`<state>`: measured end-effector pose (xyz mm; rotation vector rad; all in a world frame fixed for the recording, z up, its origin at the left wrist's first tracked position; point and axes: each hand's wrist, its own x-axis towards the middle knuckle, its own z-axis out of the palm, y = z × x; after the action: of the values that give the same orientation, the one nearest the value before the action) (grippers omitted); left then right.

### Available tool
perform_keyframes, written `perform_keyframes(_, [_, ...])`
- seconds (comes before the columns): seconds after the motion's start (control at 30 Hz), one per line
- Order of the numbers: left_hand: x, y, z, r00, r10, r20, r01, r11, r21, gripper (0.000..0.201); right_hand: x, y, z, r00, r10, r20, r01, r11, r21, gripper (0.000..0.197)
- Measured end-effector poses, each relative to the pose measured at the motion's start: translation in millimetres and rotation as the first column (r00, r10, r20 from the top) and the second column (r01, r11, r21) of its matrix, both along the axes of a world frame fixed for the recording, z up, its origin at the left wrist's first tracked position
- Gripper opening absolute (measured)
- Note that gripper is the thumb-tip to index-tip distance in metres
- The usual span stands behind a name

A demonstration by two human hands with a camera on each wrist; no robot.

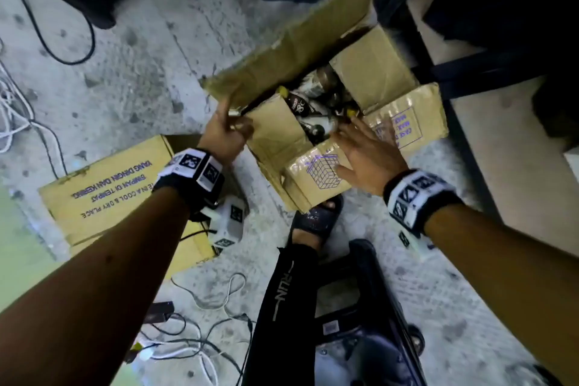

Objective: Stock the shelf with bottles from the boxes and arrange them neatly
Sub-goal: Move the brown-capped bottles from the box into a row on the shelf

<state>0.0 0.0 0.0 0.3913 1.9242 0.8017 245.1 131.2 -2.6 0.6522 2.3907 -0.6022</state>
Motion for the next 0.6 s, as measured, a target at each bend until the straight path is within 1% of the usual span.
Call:
perform_keyframes(0.03, [-7.5,6.7,4.1,0.997,-0.042,-0.063,0.045,0.998,0.047,0.073,8.6,-8.9,8.2,0.996,-0.061,-0.062,0.064,0.997,0.045,0.053])
perform_keyframes(0.07, [-13.2,13.2,8.9,0.989,-0.091,-0.117,0.098,0.993,0.062,0.073,16.8,-14.3,16.6,0.979,-0.128,-0.159,0.144,0.985,0.092,0.046])
perform_keyframes(0.1, [-18.9,20.1,11.3,0.983,-0.125,-0.137,0.133,0.989,0.056,0.069,29.8,-26.7,25.4,0.959,-0.173,-0.226,0.208,0.968,0.141,0.039])
perform_keyframes(0.13, [-22.2,28.0,12.4,0.973,-0.176,-0.152,0.179,0.984,0.008,0.062,46.2,-43.6,35.6,0.938,-0.217,-0.269,0.272,0.943,0.190,0.033])
perform_keyframes(0.17, [-20.9,34.0,10.4,0.944,-0.267,-0.191,0.260,0.963,-0.066,0.054,60.6,-55.8,41.3,0.924,-0.262,-0.279,0.329,0.917,0.226,0.027])
perform_keyframes(0.2, [-14.4,40.3,7.6,0.881,-0.406,-0.241,0.373,0.912,-0.172,0.048,73.2,-64.4,43.5,0.923,-0.301,-0.241,0.357,0.904,0.236,0.023])
perform_keyframes(0.23, [-5.8,46.9,3.8,0.787,-0.560,-0.258,0.498,0.824,-0.269,0.044,84.9,-70.4,44.9,0.930,-0.350,-0.112,0.367,0.905,0.216,0.023])
perform_keyframes(0.27, [5.2,53.9,-1.3,0.675,-0.698,-0.239,0.616,0.712,-0.337,0.044,97.2,-73.2,41.4,0.918,-0.387,0.085,0.372,0.916,0.151,0.025])
perform_keyframes(0.3, [18.0,60.8,-6.3,0.554,-0.805,-0.214,0.722,0.592,-0.358,0.046,109.0,-75.5,36.2,0.863,-0.392,0.318,0.402,0.915,0.036,0.029])
perform_keyframes(0.33, [31.1,67.0,-13.7,0.431,-0.884,-0.181,0.807,0.468,-0.361,0.049,120.9,-77.1,27.8,0.801,-0.346,0.489,0.438,0.895,-0.083,0.034])
perform_keyframes(0.37, [43.9,71.6,-24.1,0.307,-0.942,-0.134,0.869,0.335,-0.363,0.053,129.6,-75.3,17.1,0.749,-0.298,0.591,0.482,0.857,-0.179,0.038])
perform_keyframes(0.4, [56.7,75.1,-33.5,0.175,-0.982,-0.073,0.904,0.190,-0.383,0.057,133.7,-72.5,6.9,0.744,-0.293,0.600,0.511,0.829,-0.229,0.040])
perform_keyframes(0.43, [67.8,77.7,-42.2,0.060,-0.998,-0.015,0.908,0.061,-0.414,0.061,131.6,-67.8,-1.0,0.758,-0.323,0.567,0.525,0.817,-0.238,0.038])
perform_keyframes(0.47, [76.8,79.6,-47.0,-0.010,-1.000,0.028,0.893,-0.021,-0.450,0.063,125.2,-61.7,-8.0,0.788,-0.370,0.492,0.523,0.824,-0.217,0.035])
perform_keyframes(0.5, [83.9,80.0,-47.3,-0.045,-0.998,0.044,0.870,-0.060,-0.490,0.062,115.7,-54.5,-14.3,0.817,-0.407,0.408,0.514,0.836,-0.195,0.033])
perform_keyframes(0.53, [88.1,79.6,-42.3,-0.054,-0.998,0.023,0.844,-0.058,-0.534,0.057,105.0,-46.8,-20.8,0.843,-0.435,0.316,0.503,0.845,-0.180,0.033])
perform_keyframes(0.57, [89.1,76.6,-34.5,-0.033,-0.999,-0.036,0.824,-0.007,-0.567,0.051,92.3,-38.3,-24.4,0.854,-0.460,0.245,0.506,0.844,-0.180,0.032])
perform_keyframes(0.6, [87.6,72.5,-23.0,0.014,-0.993,-0.120,0.802,0.083,-0.592,0.046,79.5,-28.8,-27.8,0.857,-0.484,0.179,0.512,0.839,-0.184,0.031])
